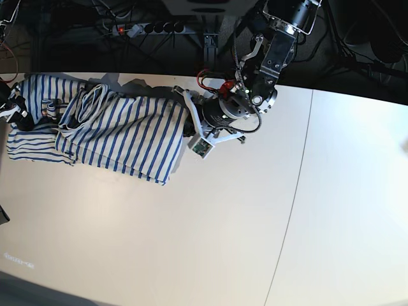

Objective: Fold the T-shirt properly
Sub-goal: 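Grasp the shirt bundle with both grippers and lift it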

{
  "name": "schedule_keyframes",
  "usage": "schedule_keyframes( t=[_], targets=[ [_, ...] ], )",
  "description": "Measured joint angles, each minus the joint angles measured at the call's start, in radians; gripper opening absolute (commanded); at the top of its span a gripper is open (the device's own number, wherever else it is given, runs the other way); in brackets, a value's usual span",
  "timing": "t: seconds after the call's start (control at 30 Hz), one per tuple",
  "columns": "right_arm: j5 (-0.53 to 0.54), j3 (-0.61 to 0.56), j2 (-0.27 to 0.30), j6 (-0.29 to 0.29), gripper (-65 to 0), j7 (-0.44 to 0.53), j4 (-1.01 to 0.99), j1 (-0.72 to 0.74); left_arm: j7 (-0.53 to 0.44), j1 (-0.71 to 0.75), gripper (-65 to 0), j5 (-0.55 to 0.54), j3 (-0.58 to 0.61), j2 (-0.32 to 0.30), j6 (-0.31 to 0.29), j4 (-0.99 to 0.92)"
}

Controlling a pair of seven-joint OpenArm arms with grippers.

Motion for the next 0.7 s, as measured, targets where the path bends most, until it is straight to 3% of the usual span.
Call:
schedule_keyframes(
  t=[0.2,0.33,0.47,0.7],
  targets=[
    [-0.016,0.0,0.001,0.0,-65.0,-0.018,0.242,0.0,-0.075,0.0,-65.0,0.016,0.106,0.001,0.0,-0.043],
    [-0.043,-0.011,0.003,0.001,-65.0,-0.024,0.405,0.0,-0.075,0.0,-65.0,0.014,0.12,0.039,-0.002,-0.069],
    [-0.085,-0.093,0.004,0.001,-65.0,-0.024,0.536,-0.001,-0.07,0.0,-65.0,0.043,0.121,0.087,-0.003,-0.094],
    [-0.141,-0.276,0.008,0.001,-65.0,-0.02,0.653,-0.002,-0.071,0.0,-65.0,0.045,0.121,0.086,-0.003,-0.095]
  ],
)
